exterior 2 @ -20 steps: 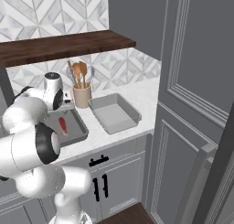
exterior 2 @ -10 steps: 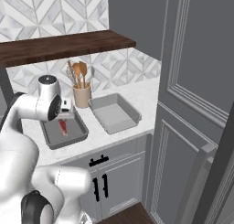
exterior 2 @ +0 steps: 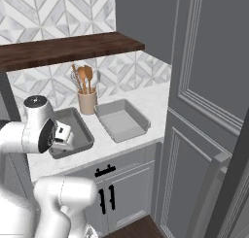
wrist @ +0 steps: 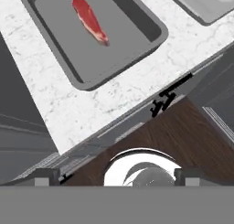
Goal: Place one mushroom and one steak in each tupperware on the nearby counter, to pack two identical lunches.
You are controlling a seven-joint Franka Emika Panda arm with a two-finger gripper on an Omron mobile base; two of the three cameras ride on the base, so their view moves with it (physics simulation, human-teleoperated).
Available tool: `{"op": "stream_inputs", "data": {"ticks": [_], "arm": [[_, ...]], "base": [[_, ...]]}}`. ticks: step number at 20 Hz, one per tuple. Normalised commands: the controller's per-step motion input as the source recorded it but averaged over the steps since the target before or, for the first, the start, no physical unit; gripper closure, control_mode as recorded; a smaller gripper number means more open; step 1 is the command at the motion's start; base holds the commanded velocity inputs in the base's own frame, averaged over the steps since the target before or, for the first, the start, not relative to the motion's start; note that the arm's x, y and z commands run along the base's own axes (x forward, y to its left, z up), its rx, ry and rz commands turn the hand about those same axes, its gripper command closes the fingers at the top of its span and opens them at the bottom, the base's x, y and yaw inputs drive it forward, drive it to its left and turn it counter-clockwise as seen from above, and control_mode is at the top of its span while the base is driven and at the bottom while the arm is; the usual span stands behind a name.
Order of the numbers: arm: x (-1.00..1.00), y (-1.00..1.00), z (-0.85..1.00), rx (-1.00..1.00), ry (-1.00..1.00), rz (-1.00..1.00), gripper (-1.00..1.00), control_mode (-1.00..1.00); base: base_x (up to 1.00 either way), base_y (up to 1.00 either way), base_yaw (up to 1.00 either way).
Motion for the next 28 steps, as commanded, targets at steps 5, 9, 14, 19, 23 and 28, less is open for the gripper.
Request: {"op": "stream_inputs", "data": {"ticks": [5, 9, 14, 19, 23, 28], "arm": [[-0.97, -0.71, 1.00, 0.06, 0.15, -0.25, -1.00, -1.00], [-0.96, -0.43, 1.00, 0.04, 0.05, -0.21, -1.00, -1.00], [-0.98, 0.02, 0.15, -0.05, -0.19, -0.01, -1.00, -1.00], [-0.10, 0.09, 0.00, 0.00, 0.01, 0.01, -1.00, -1.00], [0.00, 0.00, 0.00, 0.00, 0.00, 0.00, -1.00, -1.00], [-0.04, 0.00, 0.00, 0.00, -0.01, 0.00, -1.00, 1.00]], "base": [[0.00, 0.00, 0.00], [0.00, 0.00, 0.00], [0.00, 0.00, 0.00], [0.00, 0.00, 0.00], [0.00, 0.00, 0.00], [-0.73, 0.35, -0.03]]}}
